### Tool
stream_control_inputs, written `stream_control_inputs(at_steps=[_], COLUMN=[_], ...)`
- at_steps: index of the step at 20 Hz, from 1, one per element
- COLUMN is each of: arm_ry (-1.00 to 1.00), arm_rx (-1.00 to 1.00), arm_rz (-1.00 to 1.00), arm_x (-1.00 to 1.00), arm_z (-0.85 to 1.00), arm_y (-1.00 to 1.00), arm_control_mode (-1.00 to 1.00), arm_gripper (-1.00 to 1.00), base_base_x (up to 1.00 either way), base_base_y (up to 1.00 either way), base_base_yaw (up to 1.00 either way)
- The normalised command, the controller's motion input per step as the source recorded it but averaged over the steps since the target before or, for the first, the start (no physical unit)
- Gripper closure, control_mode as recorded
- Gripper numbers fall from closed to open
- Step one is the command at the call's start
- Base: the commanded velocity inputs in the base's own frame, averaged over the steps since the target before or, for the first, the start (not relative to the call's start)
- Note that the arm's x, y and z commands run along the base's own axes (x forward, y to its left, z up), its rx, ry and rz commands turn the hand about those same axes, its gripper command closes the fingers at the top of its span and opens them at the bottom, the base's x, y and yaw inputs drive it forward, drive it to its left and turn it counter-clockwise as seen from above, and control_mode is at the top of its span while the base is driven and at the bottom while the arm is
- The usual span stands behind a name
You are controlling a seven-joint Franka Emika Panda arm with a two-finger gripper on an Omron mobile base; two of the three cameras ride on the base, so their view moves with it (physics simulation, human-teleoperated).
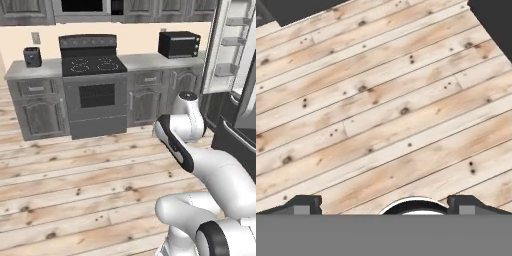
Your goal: Gather the garlic and corn from the fridge and place them on a tray on the dining counter. Then gather the steak and fish from the fridge and place them on the other tray.
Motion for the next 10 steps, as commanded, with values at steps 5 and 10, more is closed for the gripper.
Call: stream_control_inputs(at_steps=[5,10], arm_ry=[0.00,0.00], arm_rx=[0.00,0.00], arm_rz=[0.00,0.00], arm_x=[0.00,0.00], arm_z=[0.00,0.00], arm_y=[0.00,0.00], arm_control_mode=[1.00,1.00], arm_gripper=[-1.00,-1.00], base_base_x=[1.00,1.00], base_base_y=[0.13,0.40], base_base_yaw=[-0.16,-0.41])
